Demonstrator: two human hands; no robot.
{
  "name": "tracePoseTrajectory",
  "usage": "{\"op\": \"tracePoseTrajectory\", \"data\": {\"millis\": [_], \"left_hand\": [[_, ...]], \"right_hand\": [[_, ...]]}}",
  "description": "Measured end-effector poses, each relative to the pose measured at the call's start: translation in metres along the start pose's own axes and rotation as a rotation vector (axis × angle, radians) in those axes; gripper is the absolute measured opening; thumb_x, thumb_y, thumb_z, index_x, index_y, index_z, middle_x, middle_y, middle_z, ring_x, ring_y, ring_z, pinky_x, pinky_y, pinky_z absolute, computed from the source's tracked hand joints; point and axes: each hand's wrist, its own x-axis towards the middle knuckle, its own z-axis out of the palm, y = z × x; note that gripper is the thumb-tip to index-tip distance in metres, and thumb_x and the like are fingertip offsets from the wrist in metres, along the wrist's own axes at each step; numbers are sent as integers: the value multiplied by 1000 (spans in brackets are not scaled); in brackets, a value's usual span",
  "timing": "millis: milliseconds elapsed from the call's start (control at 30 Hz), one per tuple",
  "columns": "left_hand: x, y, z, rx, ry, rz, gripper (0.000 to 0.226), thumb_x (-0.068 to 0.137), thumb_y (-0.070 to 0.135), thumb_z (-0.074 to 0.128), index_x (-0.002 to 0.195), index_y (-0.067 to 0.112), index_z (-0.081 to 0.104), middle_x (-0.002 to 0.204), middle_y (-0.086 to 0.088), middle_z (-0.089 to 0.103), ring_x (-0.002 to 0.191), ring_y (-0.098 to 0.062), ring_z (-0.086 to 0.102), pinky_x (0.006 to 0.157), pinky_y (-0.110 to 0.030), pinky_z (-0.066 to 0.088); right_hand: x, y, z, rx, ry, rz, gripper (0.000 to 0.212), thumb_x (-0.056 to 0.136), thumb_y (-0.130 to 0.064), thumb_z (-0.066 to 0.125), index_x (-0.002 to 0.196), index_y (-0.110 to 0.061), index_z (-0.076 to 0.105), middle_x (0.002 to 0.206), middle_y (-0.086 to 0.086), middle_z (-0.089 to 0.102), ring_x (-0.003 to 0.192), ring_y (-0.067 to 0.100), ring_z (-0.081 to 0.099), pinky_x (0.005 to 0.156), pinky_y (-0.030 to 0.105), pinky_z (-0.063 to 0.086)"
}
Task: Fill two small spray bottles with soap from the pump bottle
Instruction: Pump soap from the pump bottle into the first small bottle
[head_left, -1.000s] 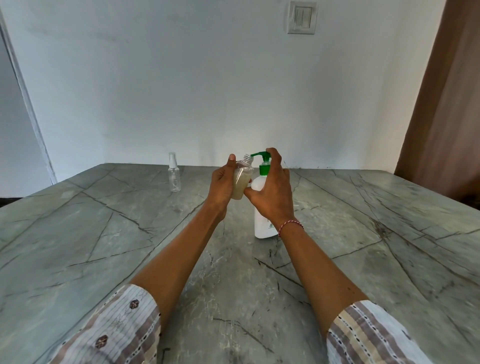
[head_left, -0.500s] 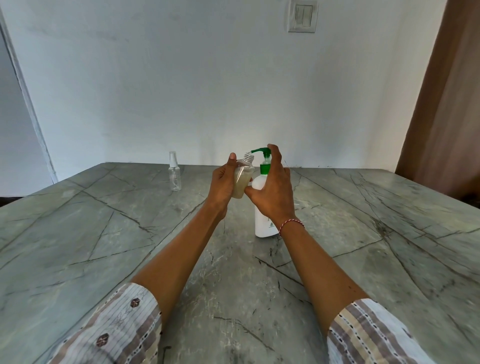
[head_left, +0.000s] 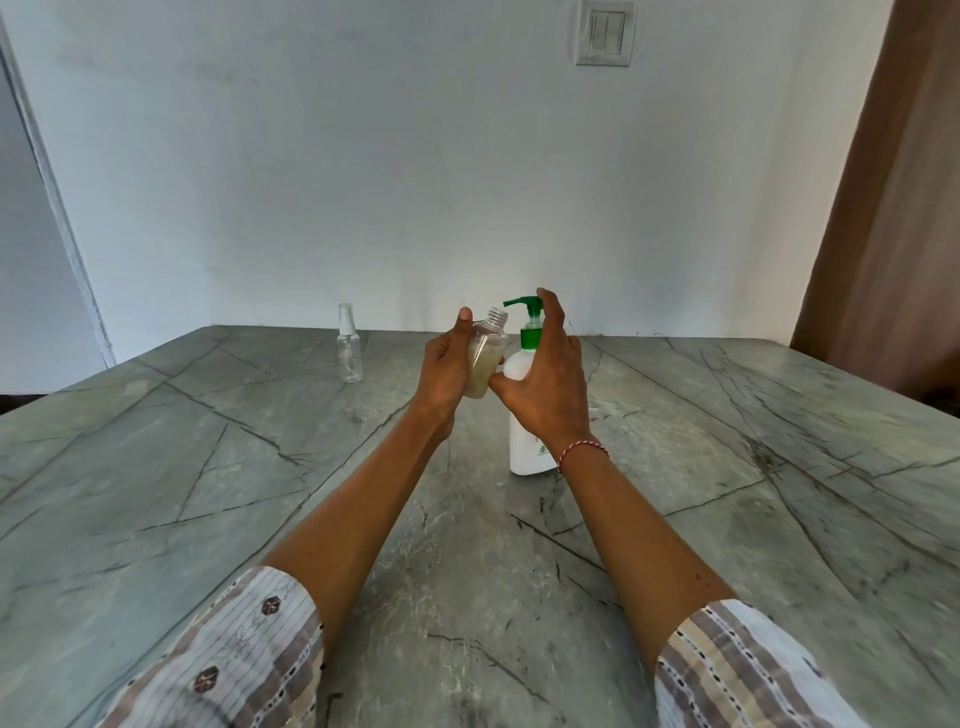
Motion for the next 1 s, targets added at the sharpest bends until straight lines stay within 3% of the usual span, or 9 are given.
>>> {"op": "tracePoseTrajectory", "data": {"millis": [133, 333, 633, 767, 1000], "left_hand": [[0, 1, 1, 12, 3, -4, 36, 95, 46, 33, 82, 30, 63, 72, 11, 65, 56, 6, 62, 48, -8, 47], [-2, 4, 1, -10, -13, 1, 36, 96, 44, 33, 83, 28, 62, 58, 19, 67, 56, 4, 64, 45, -9, 45], [0, 1, 1, -24, -7, 7, 39, 96, 44, 34, 84, 23, 66, 72, 5, 67, 56, 2, 64, 47, -10, 46], [0, 1, 1, -29, -4, 3, 38, 96, 44, 35, 83, 25, 65, 72, 6, 66, 55, 4, 63, 47, -9, 46], [-1, 1, 1, -15, 6, 1, 36, 96, 43, 34, 81, 27, 63, 68, 12, 66, 54, 6, 62, 45, -8, 45]], "right_hand": [[1, -2, -1, -11, -6, 7, 111, 69, -36, 79, 148, -26, 3, 139, 5, 44, 122, 25, 44, 96, 42, 44], [-1, 2, 1, -6, 28, -4, 103, 67, -25, 80, 146, -24, 14, 134, 4, 47, 116, 25, 46, 90, 37, 46], [-1, 2, 2, -4, 39, -13, 94, 65, -23, 79, 141, -19, 23, 131, 4, 49, 111, 24, 47, 86, 39, 50], [-1, 2, 2, -6, 38, -18, 92, 65, -22, 79, 140, -19, 25, 131, 5, 48, 111, 24, 47, 86, 39, 50], [1, 2, 1, -1, 2, -7, 105, 68, -29, 79, 147, -25, 11, 137, 4, 45, 118, 24, 45, 92, 37, 44]]}}
